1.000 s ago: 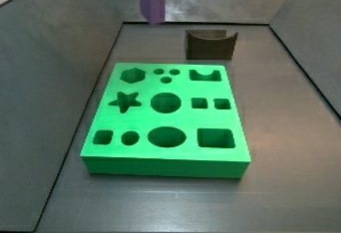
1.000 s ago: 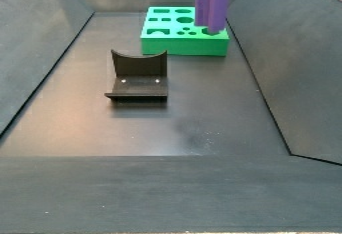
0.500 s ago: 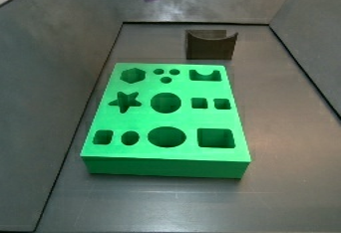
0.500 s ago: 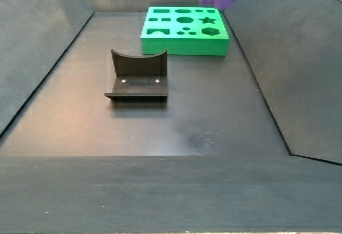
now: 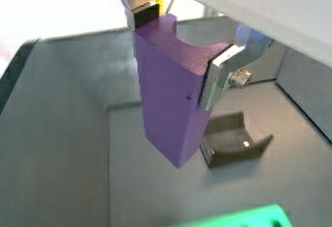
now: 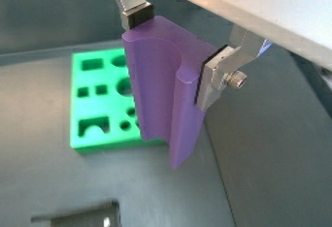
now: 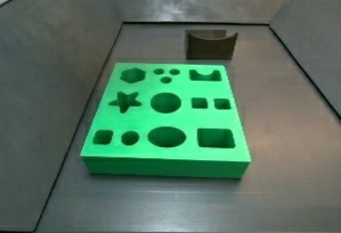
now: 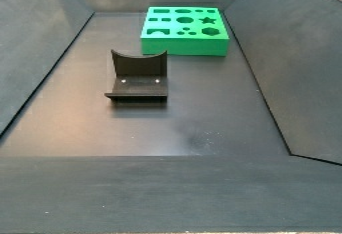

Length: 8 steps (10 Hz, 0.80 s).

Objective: Pick up the arch object. Move up. Move to above the board. Insert the arch object.
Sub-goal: Move to above the board.

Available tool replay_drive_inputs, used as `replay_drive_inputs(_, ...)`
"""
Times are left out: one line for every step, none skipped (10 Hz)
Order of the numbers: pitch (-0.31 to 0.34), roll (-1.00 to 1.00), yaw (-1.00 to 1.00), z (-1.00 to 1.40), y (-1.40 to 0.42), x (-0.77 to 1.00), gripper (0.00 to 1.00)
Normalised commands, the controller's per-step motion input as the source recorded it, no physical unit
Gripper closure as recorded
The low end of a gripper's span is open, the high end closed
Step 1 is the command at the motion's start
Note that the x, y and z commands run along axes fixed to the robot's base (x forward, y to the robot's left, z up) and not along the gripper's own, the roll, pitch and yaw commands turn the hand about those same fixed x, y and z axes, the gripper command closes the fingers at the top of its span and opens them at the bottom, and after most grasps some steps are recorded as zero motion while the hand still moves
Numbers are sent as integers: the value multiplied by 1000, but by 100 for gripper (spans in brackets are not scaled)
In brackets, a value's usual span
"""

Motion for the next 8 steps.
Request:
replay_drive_inputs(63, -127, 1000, -69, -1000, 257, 100)
replay_drive_inputs(67, -135, 1000, -64, -1000, 273, 100)
replay_drive_inputs(69, -127, 1000, -57, -1000, 283, 100)
replay_drive_inputs(68, -120, 1000, -49, -1000, 285, 100)
replay_drive_inputs(72, -110, 1000, -38, -1000, 314, 100)
replay_drive_inputs(77, -106, 1000, -27, -809, 280, 100)
replay_drive_inputs(89, -87, 1000, -12, -427, 196, 100)
replay_drive_inputs(93, -80, 1000, 2, -305, 158, 100)
